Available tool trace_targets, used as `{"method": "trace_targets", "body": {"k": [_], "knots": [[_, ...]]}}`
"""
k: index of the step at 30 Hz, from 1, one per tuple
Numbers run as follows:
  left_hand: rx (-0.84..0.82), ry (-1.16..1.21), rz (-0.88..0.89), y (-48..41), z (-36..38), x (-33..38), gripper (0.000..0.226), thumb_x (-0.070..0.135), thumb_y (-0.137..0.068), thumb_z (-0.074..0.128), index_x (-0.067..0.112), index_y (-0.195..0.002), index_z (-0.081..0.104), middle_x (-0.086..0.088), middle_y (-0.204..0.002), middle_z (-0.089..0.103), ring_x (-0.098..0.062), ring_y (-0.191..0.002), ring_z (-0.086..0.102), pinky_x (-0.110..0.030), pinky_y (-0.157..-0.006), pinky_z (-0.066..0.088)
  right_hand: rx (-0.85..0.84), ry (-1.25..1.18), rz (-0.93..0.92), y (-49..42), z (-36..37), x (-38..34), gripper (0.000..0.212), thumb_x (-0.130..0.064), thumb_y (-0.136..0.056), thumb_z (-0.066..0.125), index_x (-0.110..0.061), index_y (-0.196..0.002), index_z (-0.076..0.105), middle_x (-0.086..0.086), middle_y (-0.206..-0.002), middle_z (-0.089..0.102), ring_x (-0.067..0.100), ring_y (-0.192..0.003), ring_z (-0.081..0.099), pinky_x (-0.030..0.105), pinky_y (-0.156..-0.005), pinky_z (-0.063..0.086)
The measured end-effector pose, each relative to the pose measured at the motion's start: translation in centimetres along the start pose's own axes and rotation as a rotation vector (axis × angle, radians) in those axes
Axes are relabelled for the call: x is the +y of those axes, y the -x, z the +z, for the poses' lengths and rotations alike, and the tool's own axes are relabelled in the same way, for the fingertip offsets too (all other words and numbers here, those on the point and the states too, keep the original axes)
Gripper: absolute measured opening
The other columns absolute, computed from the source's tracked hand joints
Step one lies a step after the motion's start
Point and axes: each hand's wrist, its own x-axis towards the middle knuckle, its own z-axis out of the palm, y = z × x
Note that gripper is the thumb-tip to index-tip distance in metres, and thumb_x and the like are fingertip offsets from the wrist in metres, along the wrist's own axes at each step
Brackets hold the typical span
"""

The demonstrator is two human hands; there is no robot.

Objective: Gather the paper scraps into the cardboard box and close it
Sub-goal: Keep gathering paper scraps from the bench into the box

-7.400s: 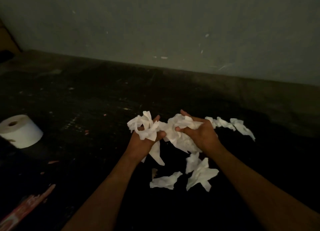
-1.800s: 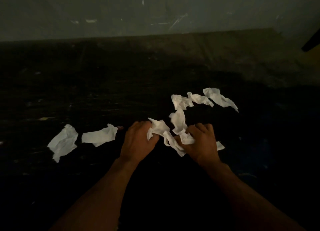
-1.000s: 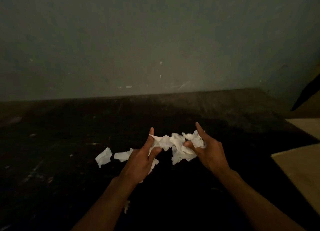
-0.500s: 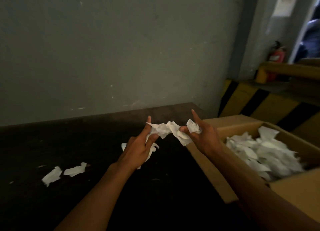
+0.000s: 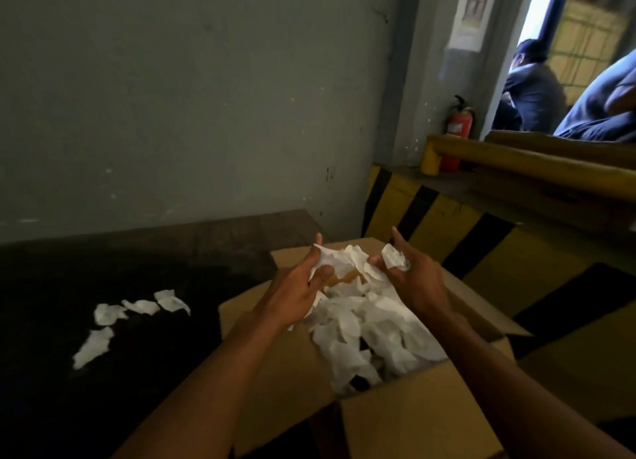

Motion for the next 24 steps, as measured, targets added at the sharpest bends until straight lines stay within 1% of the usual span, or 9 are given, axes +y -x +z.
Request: {"method": "trace_targets", "body": {"k": [3,5,10,13,15,17,19,20,24], "knots": [[-0.043,0.072,-0.085,-0.3,5.0,0.1,0.059,0.052,-0.095,0.037,0.043,-0.147,0.012,0.002,-0.147,0.041,-0.022,-0.134,0.04,-0.032,-0.107,0.035,-0.098,-0.005,0.014,-0.6,-0.1,4.0,0.074,-0.062,-0.079,0.061,-0.032,-0.143,0.038,0.004,-0.135,0.057,0.025,-0.122,0.054,0.036,-0.099,0.045],[-0.126,0.064,-0.165,0.0,7.6,-0.4,0.059,0.053,-0.095,0.037,0.046,-0.147,0.008,0.003,-0.152,0.032,-0.021,-0.138,0.033,-0.035,-0.112,0.028,-0.208,0.033,0.026,-0.6,0.6,6.8,0.065,-0.054,-0.084,0.061,-0.027,-0.14,0.044,0.004,-0.134,0.057,0.024,-0.121,0.054,0.029,-0.096,0.04],[-0.356,-0.304,-0.333,0.0,10.6,-0.5,0.097,0.082,-0.077,0.032,0.042,-0.14,-0.029,-0.003,-0.16,-0.001,-0.027,-0.145,0.01,-0.05,-0.116,0.008,-0.388,0.15,0.052,-0.4,2.8,11.6,0.091,-0.085,-0.069,0.045,-0.039,-0.146,0.027,0.008,-0.147,0.041,0.029,-0.13,0.042,0.045,-0.103,0.039],[-0.34,-0.308,-0.463,-0.7,10.6,0.3,0.096,0.086,-0.074,0.023,0.039,-0.144,-0.022,-0.005,-0.158,-0.016,-0.032,-0.145,-0.005,-0.052,-0.115,0.006,-0.313,0.18,0.063,-1.0,2.1,11.2,0.075,-0.063,-0.082,0.056,-0.039,-0.145,0.025,0.009,-0.152,0.027,0.035,-0.138,0.025,0.055,-0.108,0.025],[-0.274,-0.299,-0.458,-1.2,10.5,0.8,0.078,0.076,-0.085,0.015,0.037,-0.148,-0.011,-0.003,-0.159,-0.011,-0.029,-0.145,-0.005,-0.049,-0.115,0.006,-0.279,0.127,0.037,-1.3,1.3,10.9,0.068,-0.05,-0.086,0.059,-0.035,-0.144,0.028,0.01,-0.151,0.027,0.035,-0.138,0.023,0.054,-0.109,0.023],[-0.208,-0.223,-0.453,-1.8,10.6,1.0,0.066,0.063,-0.094,0.015,0.036,-0.149,-0.01,-0.006,-0.159,0.009,-0.028,-0.143,0.016,-0.045,-0.113,0.018,-0.255,0.03,0.038,-1.6,0.8,11.1,0.065,-0.042,-0.087,0.058,-0.03,-0.144,0.03,0.01,-0.149,0.029,0.035,-0.136,0.026,0.053,-0.109,0.026],[-0.139,-0.211,-0.433,-2.2,10.9,1.2,0.062,0.049,-0.1,0.022,0.033,-0.149,-0.012,-0.013,-0.138,0.047,-0.028,-0.116,0.053,-0.04,-0.096,0.042,-0.219,-0.042,0.05,-1.8,0.6,11.5,0.064,-0.036,-0.089,0.057,-0.026,-0.145,0.029,0.01,-0.149,0.029,0.033,-0.136,0.029,0.053,-0.11,0.03],[-0.1,-0.237,-0.416,-2.3,11.0,1.3,0.062,0.041,-0.101,0.027,0.033,-0.149,-0.011,-0.014,-0.126,0.056,-0.027,-0.101,0.06,-0.04,-0.088,0.049,-0.194,-0.065,0.058,-2.0,0.5,11.5,0.061,-0.032,-0.089,0.056,-0.024,-0.144,0.031,0.009,-0.149,0.031,0.032,-0.135,0.032,0.052,-0.11,0.031],[0.078,-0.203,-0.366,-2.7,10.8,1.2,0.053,0.028,-0.101,0.037,0.03,-0.148,0.013,-0.011,-0.139,0.046,-0.027,-0.116,0.052,-0.046,-0.099,0.044,-0.051,-0.107,0.034,-2.7,-0.4,10.7,0.046,-0.02,-0.09,0.054,-0.016,-0.135,0.044,0.01,-0.138,0.041,0.029,-0.124,0.042,0.044,-0.103,0.038]]}}
